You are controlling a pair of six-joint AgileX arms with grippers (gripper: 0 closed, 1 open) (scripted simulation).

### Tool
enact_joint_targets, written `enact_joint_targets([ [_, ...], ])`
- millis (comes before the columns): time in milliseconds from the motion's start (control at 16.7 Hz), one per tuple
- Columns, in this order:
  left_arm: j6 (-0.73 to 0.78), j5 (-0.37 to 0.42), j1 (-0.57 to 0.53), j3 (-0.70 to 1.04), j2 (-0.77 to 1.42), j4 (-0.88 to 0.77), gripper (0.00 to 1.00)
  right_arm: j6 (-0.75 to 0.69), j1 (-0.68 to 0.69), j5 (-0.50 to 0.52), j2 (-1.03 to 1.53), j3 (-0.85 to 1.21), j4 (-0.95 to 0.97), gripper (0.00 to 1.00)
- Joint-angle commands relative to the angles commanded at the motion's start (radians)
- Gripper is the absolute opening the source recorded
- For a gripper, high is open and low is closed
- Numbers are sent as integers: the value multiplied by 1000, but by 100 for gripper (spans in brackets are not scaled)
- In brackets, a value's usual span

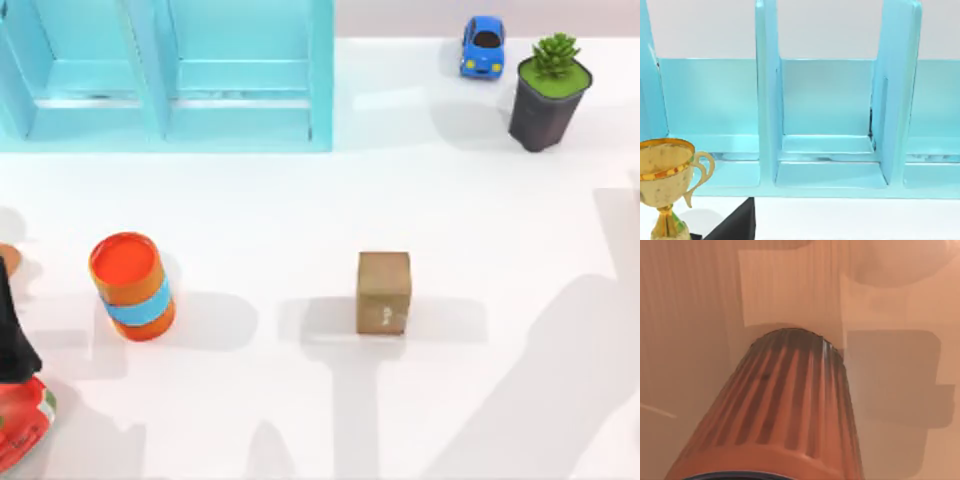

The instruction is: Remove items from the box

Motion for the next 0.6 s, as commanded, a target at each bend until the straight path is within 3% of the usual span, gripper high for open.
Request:
enact_joint_targets([
  [480,0,0,0,0,0,0,100,0,0,0,0,0,0,2],
  [600,0,0,0,0,0,0,100,0,0,0,0,0,0,0],
])
